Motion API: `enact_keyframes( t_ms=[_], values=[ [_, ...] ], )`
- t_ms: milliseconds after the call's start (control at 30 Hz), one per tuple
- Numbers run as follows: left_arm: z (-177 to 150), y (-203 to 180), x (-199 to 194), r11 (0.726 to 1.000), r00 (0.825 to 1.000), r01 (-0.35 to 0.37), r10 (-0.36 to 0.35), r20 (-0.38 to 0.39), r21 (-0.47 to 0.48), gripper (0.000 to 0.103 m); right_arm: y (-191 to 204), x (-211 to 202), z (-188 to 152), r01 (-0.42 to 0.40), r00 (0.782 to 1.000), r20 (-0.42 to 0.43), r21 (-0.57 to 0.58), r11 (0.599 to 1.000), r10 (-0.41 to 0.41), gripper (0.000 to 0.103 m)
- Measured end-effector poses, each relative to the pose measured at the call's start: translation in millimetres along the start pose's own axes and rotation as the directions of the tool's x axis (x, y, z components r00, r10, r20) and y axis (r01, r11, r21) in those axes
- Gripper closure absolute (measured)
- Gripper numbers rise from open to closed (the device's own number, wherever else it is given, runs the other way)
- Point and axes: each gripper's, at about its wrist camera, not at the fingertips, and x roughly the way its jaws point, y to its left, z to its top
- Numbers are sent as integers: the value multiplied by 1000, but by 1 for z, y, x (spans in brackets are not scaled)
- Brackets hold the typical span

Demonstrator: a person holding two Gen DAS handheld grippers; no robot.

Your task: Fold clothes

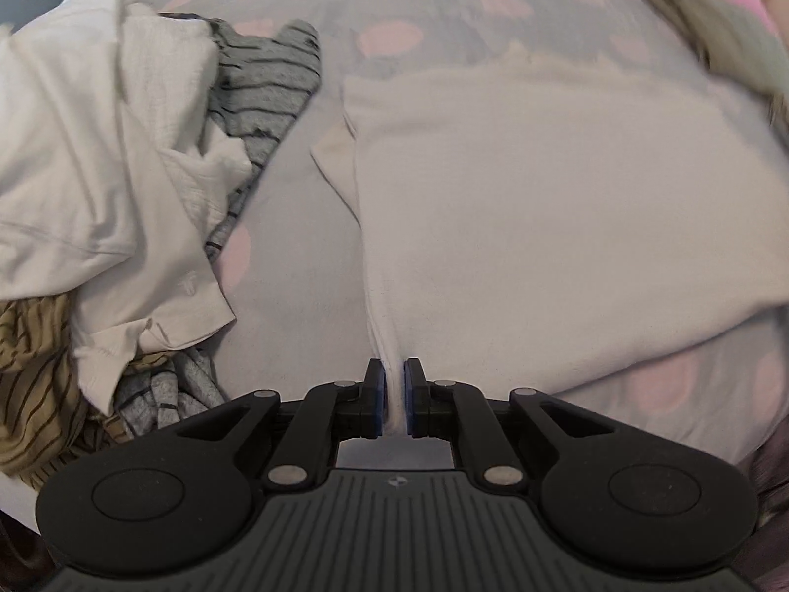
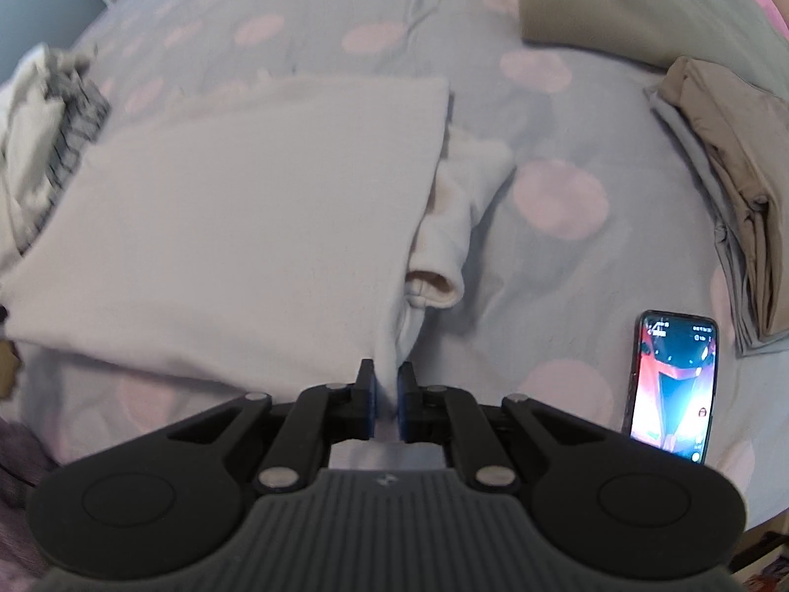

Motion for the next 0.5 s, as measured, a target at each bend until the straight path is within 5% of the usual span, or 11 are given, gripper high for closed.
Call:
enact_keyframes(
  t_ms=[267,333,433,500],
  values=[
    [-9,-13,41,994,995,-72,77,-68,81,93,-1,44,-5,15,996,-83,-28,999,-18,89],
    [-9,-8,35,996,996,-72,75,-53,55,91,-4,41,-7,12,997,-80,-16,1000,-13,88],
    [-7,4,14,999,999,-31,31,4,-19,79,-9,24,-11,13,999,-44,10,1000,-13,66],
    [-4,12,1,998,999,2,2,53,-67,77,-14,10,-11,3,1000,0,35,999,-3,66]
  ],
)
